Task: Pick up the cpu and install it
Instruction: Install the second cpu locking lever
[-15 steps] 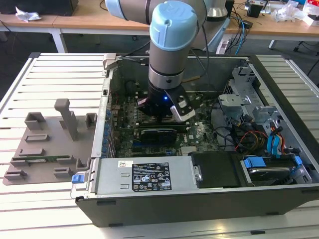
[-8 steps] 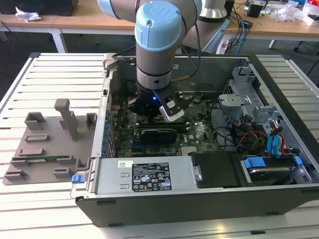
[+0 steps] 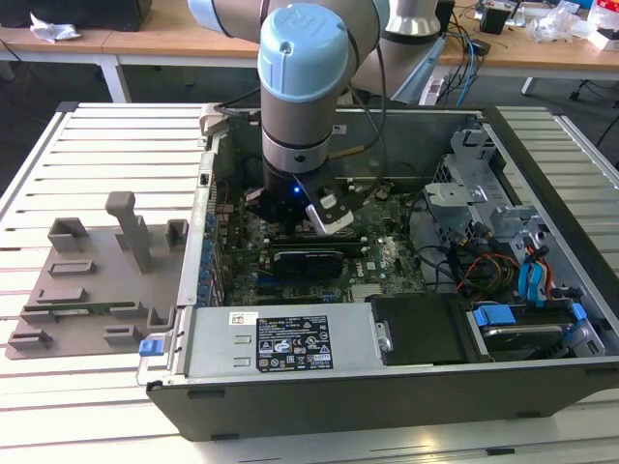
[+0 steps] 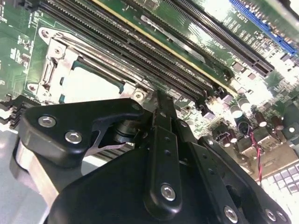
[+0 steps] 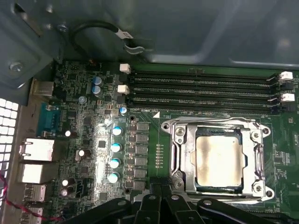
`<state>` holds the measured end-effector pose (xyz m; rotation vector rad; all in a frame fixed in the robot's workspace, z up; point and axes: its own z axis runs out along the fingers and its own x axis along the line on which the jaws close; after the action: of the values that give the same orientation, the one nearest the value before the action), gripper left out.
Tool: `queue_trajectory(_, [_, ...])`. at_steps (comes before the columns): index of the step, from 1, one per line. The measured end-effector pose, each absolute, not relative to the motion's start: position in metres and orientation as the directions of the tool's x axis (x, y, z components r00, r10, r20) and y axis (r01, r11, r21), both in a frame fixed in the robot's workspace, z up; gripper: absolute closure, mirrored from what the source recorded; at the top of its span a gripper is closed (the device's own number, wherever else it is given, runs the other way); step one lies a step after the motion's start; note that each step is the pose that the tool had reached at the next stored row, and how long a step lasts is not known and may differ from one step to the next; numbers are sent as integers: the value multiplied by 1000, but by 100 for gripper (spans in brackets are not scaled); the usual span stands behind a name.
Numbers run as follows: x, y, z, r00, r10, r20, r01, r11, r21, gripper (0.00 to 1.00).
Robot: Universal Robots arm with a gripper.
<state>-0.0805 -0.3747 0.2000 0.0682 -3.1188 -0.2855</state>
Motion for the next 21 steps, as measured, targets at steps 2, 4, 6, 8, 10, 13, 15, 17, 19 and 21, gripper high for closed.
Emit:
queue_trajectory(2, [-80, -375, 200, -999, -44, 5, -43, 982, 182, 89])
queue_trajectory(4, [-80, -375, 209, -999, -44, 5, -43, 983, 178, 89])
queue_trajectory(6, [-79, -374, 212, -999, -44, 5, -43, 984, 174, 89])
queue_trajectory(8, [-76, -372, 214, -999, -44, 6, -43, 985, 170, 89])
queue_trajectory(10, [-72, -369, 215, -999, -44, 6, -43, 985, 167, 89])
queue_trajectory(13, [-67, -362, 217, -999, -44, 6, -43, 986, 162, 89])
queue_trajectory(15, [-65, -360, 219, -999, -44, 6, -43, 987, 155, 89])
queue_trajectory(17, [-65, -358, 220, -999, -44, 7, -43, 988, 148, 89])
queue_trajectory(19, [-64, -356, 222, -999, -44, 7, -43, 989, 138, 89])
queue_trajectory(21, [-63, -354, 222, -999, -44, 7, -43, 990, 132, 89])
